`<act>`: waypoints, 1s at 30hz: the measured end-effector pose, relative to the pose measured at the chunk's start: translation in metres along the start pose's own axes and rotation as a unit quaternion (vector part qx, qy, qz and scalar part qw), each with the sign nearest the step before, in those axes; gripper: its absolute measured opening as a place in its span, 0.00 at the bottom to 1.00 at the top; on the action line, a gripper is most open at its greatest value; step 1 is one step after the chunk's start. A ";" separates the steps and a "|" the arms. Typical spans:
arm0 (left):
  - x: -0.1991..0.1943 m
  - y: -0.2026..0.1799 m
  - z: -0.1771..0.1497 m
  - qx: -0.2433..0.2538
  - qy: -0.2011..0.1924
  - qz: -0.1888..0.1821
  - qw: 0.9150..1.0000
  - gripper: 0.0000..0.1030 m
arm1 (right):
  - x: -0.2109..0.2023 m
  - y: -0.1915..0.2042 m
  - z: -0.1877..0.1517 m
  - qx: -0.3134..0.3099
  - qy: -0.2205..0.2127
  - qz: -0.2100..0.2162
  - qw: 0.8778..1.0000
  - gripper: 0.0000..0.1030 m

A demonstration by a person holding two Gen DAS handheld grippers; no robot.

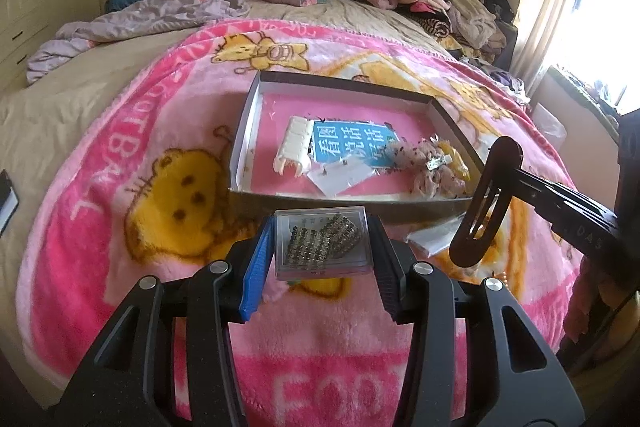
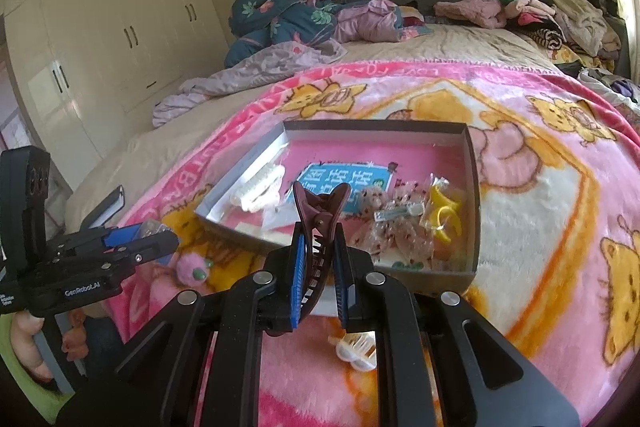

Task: Organize jewelry
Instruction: 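Carry the brown claw clip and hairpin box into the tray and release both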

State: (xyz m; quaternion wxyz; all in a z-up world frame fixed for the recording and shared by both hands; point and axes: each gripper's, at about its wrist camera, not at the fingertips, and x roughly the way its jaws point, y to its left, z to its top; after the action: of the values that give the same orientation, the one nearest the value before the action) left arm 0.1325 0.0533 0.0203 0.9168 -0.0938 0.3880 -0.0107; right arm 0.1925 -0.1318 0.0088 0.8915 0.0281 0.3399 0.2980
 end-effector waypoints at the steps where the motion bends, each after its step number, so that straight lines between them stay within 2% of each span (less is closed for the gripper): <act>1: -0.001 0.000 0.002 0.000 0.000 0.000 1.000 0.36 | 0.000 -0.001 0.001 0.002 -0.002 0.000 1.000 0.13; 14: 0.007 -0.010 0.022 0.010 -0.001 -0.004 1.000 0.36 | -0.001 -0.019 0.007 0.020 -0.008 -0.008 1.000 0.13; 20: 0.016 -0.014 0.030 0.007 -0.005 -0.017 1.000 0.37 | -0.001 -0.030 0.012 0.024 -0.009 -0.024 0.999 0.13; 30: 0.035 -0.021 0.050 0.020 0.001 -0.017 1.000 0.37 | 0.007 -0.041 0.022 0.033 -0.016 -0.033 0.999 0.13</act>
State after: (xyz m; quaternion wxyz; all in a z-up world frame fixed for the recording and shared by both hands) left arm 0.1938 0.0378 0.0328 0.9177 -0.0823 0.3871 -0.0340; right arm 0.2315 -0.1587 0.0116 0.9049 0.0508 0.3355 0.2568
